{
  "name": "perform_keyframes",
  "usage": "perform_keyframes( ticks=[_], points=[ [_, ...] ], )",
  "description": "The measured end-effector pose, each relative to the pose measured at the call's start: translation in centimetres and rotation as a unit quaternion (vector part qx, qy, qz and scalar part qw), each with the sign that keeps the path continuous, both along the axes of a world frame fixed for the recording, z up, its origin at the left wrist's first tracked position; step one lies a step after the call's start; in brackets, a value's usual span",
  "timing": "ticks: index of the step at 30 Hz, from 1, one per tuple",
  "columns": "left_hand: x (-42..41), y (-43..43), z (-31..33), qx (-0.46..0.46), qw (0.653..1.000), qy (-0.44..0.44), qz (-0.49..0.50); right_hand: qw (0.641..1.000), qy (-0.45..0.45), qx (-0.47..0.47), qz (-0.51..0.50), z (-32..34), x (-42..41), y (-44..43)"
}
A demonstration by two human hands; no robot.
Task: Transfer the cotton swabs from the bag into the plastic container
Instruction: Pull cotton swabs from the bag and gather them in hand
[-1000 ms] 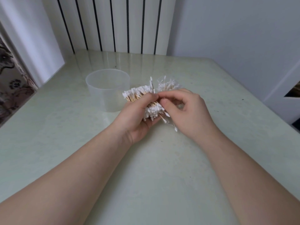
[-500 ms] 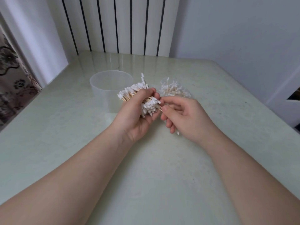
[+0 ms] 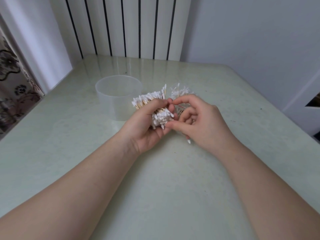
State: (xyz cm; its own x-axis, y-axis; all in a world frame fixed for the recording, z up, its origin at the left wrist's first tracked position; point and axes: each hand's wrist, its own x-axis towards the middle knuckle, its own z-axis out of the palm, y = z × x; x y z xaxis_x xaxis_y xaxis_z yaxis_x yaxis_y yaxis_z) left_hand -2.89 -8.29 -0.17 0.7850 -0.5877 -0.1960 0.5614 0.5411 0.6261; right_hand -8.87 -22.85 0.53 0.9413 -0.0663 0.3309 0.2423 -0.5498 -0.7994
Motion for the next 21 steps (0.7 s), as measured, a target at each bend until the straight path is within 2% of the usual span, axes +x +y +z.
perform_keyframes(
  ticks=[4, 9, 14, 21],
  points=[
    [-0.5, 0.0, 0.2, -0.002, 0.999, -0.003, -0.039, 0.999, -0.009, -0.038, -0.014, 0.0, 0.1, -0.8],
    [-0.6, -0.1, 0.0, 0.059, 0.995, -0.055, -0.054, 0.999, 0.007, -0.041, -0.022, -0.2, 0.3, -1.1],
    [-1.2, -0.2, -0.2, 0.106, 0.975, -0.184, -0.07, 0.988, 0.015, 0.154, -0.014, 0.2, 0.7, -1.1],
    [-1.0, -0.2, -0.5, 0.108, 0.965, -0.217, -0.096, 0.965, 0.041, 0.257, -0.012, 0.5, 1.0, -1.4]
  ],
)
